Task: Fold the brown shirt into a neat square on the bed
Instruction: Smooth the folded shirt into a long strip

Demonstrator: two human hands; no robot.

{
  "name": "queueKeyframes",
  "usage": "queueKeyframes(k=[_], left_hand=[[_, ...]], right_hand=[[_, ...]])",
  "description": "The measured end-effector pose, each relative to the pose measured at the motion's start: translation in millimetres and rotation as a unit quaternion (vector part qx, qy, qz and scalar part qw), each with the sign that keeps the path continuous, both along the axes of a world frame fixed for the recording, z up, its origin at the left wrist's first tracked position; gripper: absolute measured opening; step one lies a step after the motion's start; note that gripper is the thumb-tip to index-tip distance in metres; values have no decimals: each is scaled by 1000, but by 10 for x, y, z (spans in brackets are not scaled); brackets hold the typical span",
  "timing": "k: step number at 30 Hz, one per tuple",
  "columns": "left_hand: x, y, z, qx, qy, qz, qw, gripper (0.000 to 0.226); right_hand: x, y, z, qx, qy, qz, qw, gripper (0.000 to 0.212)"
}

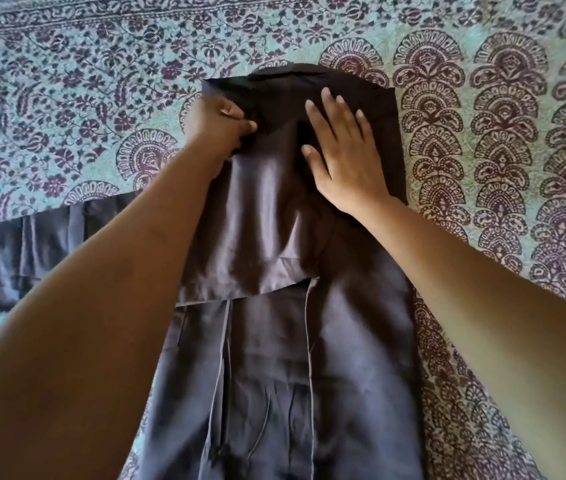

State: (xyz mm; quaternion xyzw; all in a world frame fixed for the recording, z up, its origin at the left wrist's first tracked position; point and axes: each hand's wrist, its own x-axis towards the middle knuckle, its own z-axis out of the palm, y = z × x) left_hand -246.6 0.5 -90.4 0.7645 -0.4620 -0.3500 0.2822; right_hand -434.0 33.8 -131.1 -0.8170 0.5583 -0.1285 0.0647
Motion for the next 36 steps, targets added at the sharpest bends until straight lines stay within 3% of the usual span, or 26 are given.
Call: queueKeyframes(k=[2,4,7,10,12,16,18,20,22,24,26,28,30,33,34,36], left_hand=[[-50,20,10,-10,-161,-21,987,38],[-97,51,52,-10,-250,-23,968,43],[-104,107,82,-24,-214,-1,976,37],[-98,239,100,-82,-167,2,983,16],[-91,350,91,-90,-172,-43,980,18],[-52,495,26,-33,-195,-158,967,36],[-24,505,88,-16,-164,-157,974,38],[18,493,157,-30,-120,-100,987,26],[39,508,233,-40,-190,-33,980,5],[27,586,273,-53,-276,-6,960,15],[-67,759,327,-72,-309,-5,948,25],[-252,1094,328,-122,-293,-60,947,30],[-523,1541,250,-186,-259,-201,926,38],[-668,2160,-42,-165,-320,-443,821,50],[-586,2270,-132,-132,-345,-459,808,54],[-377,2359,-225,-68,-368,-423,825,60]], right_hand=[[0,16,-25,-7,22,5,1000,55],[13,5,-39,12,38,-4,999,54],[21,-48,-3,61,37,-8,997,54],[-80,-61,120,110,-96,0,989,55],[-204,52,193,61,-133,-16,989,54],[-385,537,140,1,-51,-11,999,52],[-452,789,54,12,6,4,1000,56],[-535,912,-4,55,53,-5,997,61],[-588,938,-1,91,77,-21,993,64],[-575,921,44,112,76,-24,991,63],[-540,985,119,99,47,-36,993,63],[-505,1227,190,63,20,-50,997,62],[-502,1625,191,55,23,-40,997,59],[-637,2159,103,80,56,-5,995,58],[-701,2213,82,92,63,-1,994,58],[-796,2176,70,119,74,13,990,61]])
